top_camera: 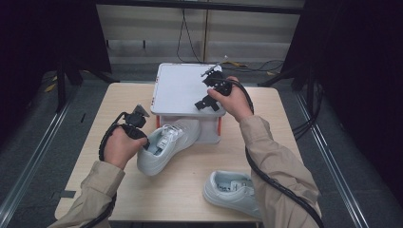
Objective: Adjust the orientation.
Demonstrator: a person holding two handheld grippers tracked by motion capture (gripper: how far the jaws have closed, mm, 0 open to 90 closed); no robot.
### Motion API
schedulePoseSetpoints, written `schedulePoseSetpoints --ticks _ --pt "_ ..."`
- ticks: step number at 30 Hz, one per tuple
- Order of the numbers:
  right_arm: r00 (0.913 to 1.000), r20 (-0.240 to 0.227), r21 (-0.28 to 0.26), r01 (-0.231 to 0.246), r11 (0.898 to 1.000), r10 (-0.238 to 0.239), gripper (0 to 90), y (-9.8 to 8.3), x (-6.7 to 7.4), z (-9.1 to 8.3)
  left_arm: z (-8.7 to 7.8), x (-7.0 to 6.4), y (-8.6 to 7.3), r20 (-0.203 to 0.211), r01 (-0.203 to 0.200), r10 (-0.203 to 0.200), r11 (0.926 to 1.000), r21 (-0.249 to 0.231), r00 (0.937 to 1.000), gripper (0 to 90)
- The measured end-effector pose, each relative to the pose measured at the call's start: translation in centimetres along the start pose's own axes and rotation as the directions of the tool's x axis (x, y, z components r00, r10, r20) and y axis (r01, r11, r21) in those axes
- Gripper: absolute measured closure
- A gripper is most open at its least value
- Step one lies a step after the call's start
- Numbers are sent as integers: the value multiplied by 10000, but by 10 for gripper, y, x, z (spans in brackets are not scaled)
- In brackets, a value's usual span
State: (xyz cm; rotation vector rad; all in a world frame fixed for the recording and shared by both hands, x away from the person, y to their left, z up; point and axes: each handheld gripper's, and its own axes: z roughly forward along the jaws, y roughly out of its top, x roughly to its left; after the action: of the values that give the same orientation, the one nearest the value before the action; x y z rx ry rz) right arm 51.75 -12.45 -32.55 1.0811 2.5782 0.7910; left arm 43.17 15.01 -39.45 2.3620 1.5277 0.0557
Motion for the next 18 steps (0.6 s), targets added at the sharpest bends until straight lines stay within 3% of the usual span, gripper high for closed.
schedulePoseSetpoints --ticks 4,8,10,11,13,18 --pt "10000 -9 -50 -8 10000 8 129 0 0 1 8 2 5 92 539 -538 9985 -132 9985 825" --pt "10000 -5 -58 12 10000 -12 129 0 0 1 16 3 6 145 672 -671 9977 -31 9976 819" --pt "10000 0 -104 24 9999 -24 129 -1 0 0 20 3 4 360 562 -567 9983 154 9977 809" --pt "10000 -8 -87 8 10000 -8 129 -1 0 0 21 -1 2 429 276 -286 9993 247 9987 802" --pt "10000 -11 -73 -2 10000 2 129 -1 0 0 20 -5 1 589 62 -88 9990 450 9982 786" --pt "10000 0 -24 -3 10000 3 128 0 0 0 20 -10 0 497 -219 190 9981 584 9986 778"
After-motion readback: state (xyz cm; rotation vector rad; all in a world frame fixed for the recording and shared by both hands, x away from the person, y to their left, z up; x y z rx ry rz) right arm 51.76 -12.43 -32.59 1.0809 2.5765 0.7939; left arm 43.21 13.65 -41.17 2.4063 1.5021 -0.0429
